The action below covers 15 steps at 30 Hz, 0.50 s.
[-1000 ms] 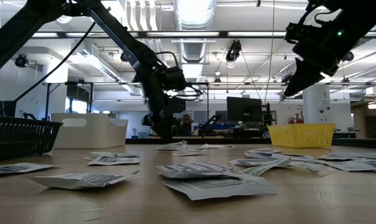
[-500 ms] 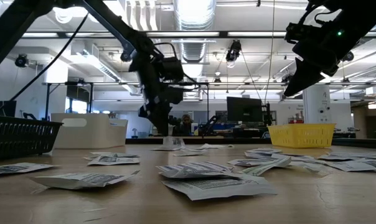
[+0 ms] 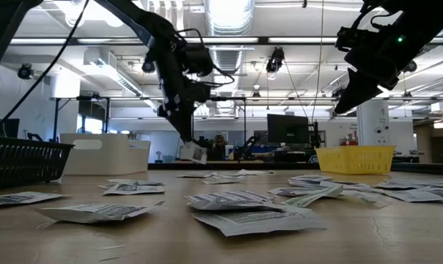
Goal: Pick & Place First Aid Supplies
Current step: Put the gray towelette pack into the white bin
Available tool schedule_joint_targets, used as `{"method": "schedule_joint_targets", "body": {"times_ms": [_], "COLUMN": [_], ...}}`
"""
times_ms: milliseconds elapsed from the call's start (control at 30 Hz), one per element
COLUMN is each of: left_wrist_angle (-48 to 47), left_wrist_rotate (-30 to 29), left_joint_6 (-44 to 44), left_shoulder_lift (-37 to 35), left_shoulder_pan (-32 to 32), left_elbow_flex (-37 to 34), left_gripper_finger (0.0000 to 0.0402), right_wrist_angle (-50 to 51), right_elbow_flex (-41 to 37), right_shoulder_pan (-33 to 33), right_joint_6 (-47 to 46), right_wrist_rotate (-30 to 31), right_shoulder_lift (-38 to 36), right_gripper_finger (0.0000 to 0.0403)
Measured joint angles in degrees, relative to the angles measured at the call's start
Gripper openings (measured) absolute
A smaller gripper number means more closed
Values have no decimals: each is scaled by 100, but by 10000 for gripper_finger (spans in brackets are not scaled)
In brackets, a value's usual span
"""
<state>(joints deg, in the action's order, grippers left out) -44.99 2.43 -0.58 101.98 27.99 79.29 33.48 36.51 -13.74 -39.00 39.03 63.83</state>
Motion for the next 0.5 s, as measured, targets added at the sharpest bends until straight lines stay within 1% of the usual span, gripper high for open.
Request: {"method": "schedule_joint_targets", "body": {"times_ms": [300, 500], "left_wrist_angle": [-896, -1570], "left_wrist_rotate": [-488, -1062], "left_joint_6": [-213, -415], "left_shoulder_lift": [-991, -1756], "left_shoulder_pan": [-22, -22], "left_elbow_flex": [7, 7], "left_gripper_finger": [0, 0], "right_wrist_angle": [2, -1], "right_elbow_flex": [0, 0], "right_shoulder_pan": [0, 0], "right_joint_6": [0, 0], "right_wrist_rotate": [0, -2], "right_shoulder_lift": [0, 0], "right_gripper_finger": [43, 43]}}
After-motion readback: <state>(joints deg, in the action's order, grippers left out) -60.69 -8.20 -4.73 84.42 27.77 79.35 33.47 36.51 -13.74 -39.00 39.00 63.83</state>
